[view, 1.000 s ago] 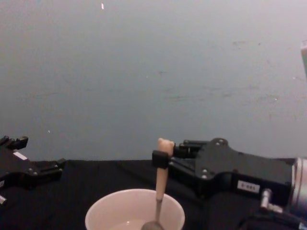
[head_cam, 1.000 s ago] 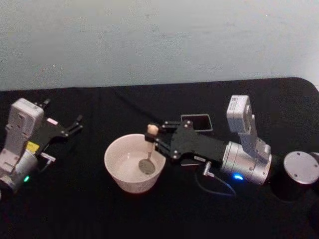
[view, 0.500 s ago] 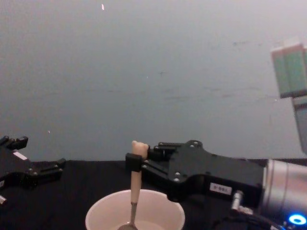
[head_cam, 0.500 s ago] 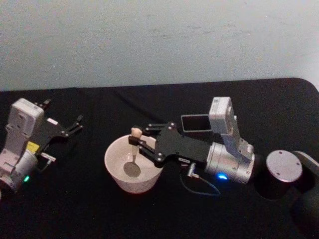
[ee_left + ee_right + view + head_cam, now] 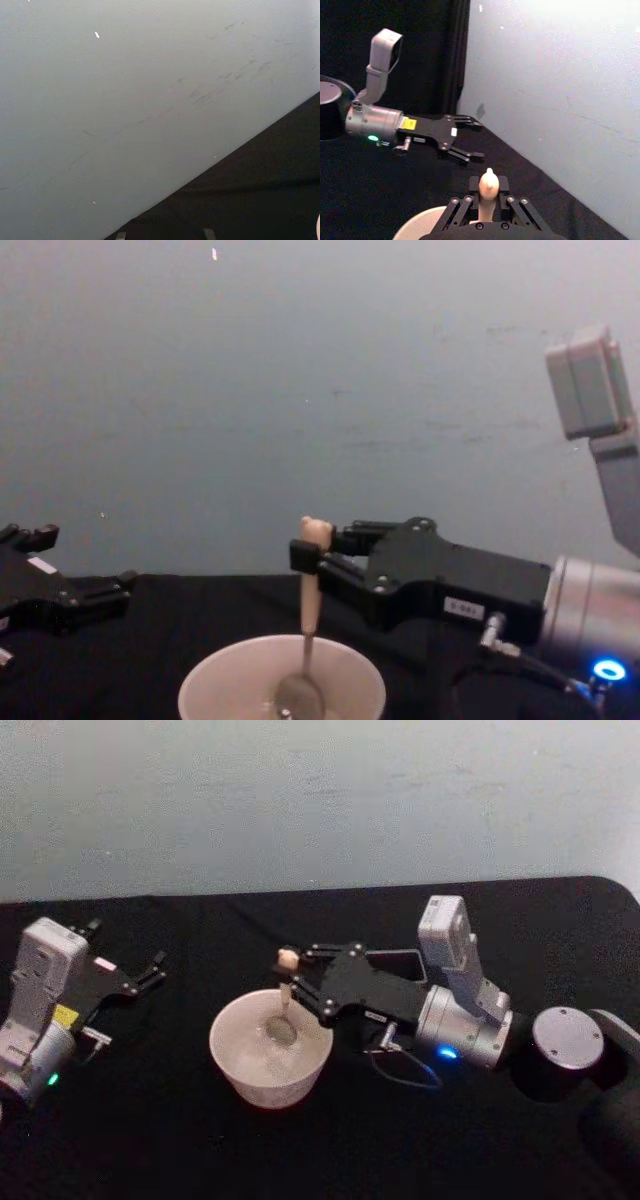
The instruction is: Pick up the stirring spoon with one hand, stir inside the cup, then place it back in its original position.
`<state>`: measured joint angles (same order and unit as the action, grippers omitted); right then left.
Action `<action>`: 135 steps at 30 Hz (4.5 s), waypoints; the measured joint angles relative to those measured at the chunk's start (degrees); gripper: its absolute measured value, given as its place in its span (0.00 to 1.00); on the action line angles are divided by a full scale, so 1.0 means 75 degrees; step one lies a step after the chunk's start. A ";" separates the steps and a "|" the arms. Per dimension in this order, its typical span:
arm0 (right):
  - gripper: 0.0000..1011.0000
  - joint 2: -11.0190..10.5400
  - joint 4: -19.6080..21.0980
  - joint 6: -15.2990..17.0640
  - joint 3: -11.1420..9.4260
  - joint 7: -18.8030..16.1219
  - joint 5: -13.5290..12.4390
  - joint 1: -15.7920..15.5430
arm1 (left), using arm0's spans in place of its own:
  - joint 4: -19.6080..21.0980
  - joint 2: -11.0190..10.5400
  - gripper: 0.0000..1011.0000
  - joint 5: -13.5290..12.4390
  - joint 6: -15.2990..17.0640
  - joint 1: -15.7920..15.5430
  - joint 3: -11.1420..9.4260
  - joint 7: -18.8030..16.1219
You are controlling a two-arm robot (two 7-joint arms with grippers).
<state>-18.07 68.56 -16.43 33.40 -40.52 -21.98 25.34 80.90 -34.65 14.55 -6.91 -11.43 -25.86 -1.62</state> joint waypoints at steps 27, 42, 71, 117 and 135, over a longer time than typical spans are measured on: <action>0.21 -0.0436 0.1110 0.0430 -0.0020 -0.0203 -0.0382 -0.0741 | 0.0000 0.0000 0.99 0.0001 0.0000 0.0000 0.0000 0.0000; 0.21 0.0156 0.0105 0.0171 0.0084 0.0001 -0.0161 -0.0116 | 0.0000 0.0000 0.99 0.0000 0.0000 0.0000 0.0000 0.0000; 0.21 -0.0521 0.1130 0.0562 -0.0244 0.0072 -0.0307 -0.0900 | 0.0000 0.0000 0.99 0.0000 0.0000 0.0000 0.0000 0.0000; 0.21 -0.0147 0.0358 0.0331 -0.0323 0.0277 -0.0060 -0.0433 | 0.0000 0.0000 0.99 0.0000 0.0000 0.0000 0.0000 0.0000; 0.21 -0.0368 0.1127 0.0612 -0.0041 -0.0061 -0.0357 -0.0919 | 0.0000 0.0000 0.99 0.0000 0.0000 0.0000 0.0000 0.0000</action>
<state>-20.83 77.02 -11.84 33.10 -40.98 -24.65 18.46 80.90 -34.65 14.55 -6.91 -11.43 -25.86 -1.62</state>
